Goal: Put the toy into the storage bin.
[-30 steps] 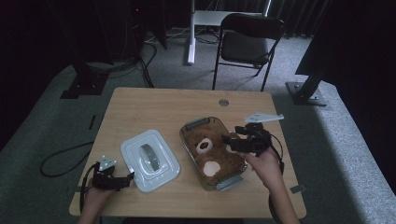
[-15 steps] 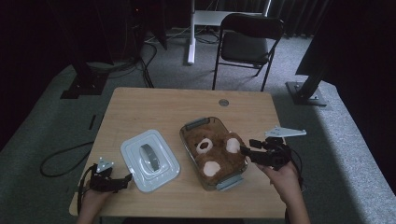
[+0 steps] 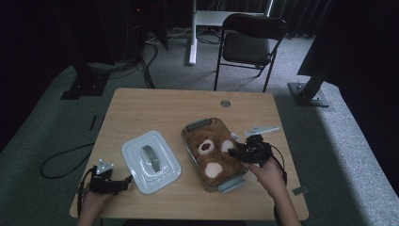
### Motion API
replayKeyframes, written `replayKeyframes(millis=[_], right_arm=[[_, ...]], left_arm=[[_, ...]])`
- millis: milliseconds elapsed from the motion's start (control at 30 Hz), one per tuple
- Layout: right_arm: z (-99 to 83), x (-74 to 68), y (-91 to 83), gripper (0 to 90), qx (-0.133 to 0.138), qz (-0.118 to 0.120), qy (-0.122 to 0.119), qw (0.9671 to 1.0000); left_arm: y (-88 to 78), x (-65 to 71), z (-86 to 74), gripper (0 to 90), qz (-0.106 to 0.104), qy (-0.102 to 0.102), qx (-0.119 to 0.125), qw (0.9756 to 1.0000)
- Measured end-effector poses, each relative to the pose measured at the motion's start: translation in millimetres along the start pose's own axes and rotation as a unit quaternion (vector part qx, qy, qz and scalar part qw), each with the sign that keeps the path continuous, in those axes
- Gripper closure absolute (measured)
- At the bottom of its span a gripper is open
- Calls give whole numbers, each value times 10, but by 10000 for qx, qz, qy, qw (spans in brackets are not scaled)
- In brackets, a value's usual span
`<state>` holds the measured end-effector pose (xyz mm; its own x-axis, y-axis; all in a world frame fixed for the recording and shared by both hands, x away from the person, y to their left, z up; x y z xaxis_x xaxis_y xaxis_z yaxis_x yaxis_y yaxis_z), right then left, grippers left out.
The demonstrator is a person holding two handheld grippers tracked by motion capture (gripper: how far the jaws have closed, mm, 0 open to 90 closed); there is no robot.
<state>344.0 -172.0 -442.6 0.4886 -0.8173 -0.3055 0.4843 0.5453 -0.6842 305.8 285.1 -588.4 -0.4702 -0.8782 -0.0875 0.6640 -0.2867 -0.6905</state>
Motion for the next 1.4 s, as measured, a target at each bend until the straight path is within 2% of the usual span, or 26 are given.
replayKeyframes(millis=[67,100,200,233,267,400,500,567,700,733,767,800,900,1000,1033,1067,1100,1167,1300,1400], right_arm=[[6,-16,103,590,-168,-64,-73,9998],[4,-27,173,595,-286,-224,-153,9992],[10,-29,260,605,-393,-332,-192,9985],[8,-21,331,632,-573,-540,-365,9962],[4,-29,360,647,-656,-583,-401,9953],[-16,-57,487,706,-1079,-907,-717,9874],[-30,-68,598,723,-1417,-1145,-890,9792],[-35,-58,625,725,-1471,-1117,-840,9792],[-29,-6,559,683,-1210,-787,-564,9879],[-29,-6,559,683,-1210,-787,-564,9879],[-11,18,470,660,-929,-552,-402,9933],[-3,23,408,630,-787,-390,-291,9957],[34,35,180,602,-392,30,-78,9992],[52,14,14,600,-144,164,-30,9998],[52,14,14,600,-144,164,-30,9998],[63,-5,-71,599,-10,219,-22,9998],[74,-81,-250,571,238,333,-50,9991],[53,-195,-362,571,354,537,-169,9978],[-92,-440,-362,567,157,887,-494,9947],[-203,-558,-251,570,-80,982,-675,9928]], left_arm=[[-3,0,2,54,-2,19,2,10000],[-4,2,2,54,-6,10,6,10000],[-7,4,1,54,-9,11,8,10000],[-9,5,0,54,-11,19,6,10000],[-8,6,-1,54,-14,21,6,10000],[-4,10,0,54,-13,8,11,10000],[-3,14,6,54,-21,6,29,10000],[-6,14,6,54,-23,6,35,10000],[-5,2,-15,54,-31,-21,15,10000],[-5,2,-15,54,-31,-21,15,10000],[-5,1,-12,54,-47,-37,23,10000],[-5,-3,-7,54,-44,-28,32,10000],[-10,-5,-4,54,-41,-34,42,10000],[-15,-10,-4,54,-25,-51,44,10000],[-15,-10,-4,54,-25,-51,44,10000],[-18,-11,-5,54,-15,-60,47,10000],[-19,-10,-5,54,-17,-73,48,10000],[-23,-10,-4,54,-21,-59,33,10000],[-24,-13,-4,54,-12,-70,45,10000],[-24,-20,-11,54,-8,-61,32,10000]])
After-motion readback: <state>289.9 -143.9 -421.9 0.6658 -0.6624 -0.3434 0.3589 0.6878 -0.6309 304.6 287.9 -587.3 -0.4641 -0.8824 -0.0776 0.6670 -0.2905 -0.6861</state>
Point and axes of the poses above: each handheld gripper's, and its own axes: y roughly forward along the jaws, z roughly out of its top, x roughly to its right, the point moved 5 cm from there along y, roughly forward along the jaws, and after that the axes turned 12 degrees about y, right-handed, at the moved point
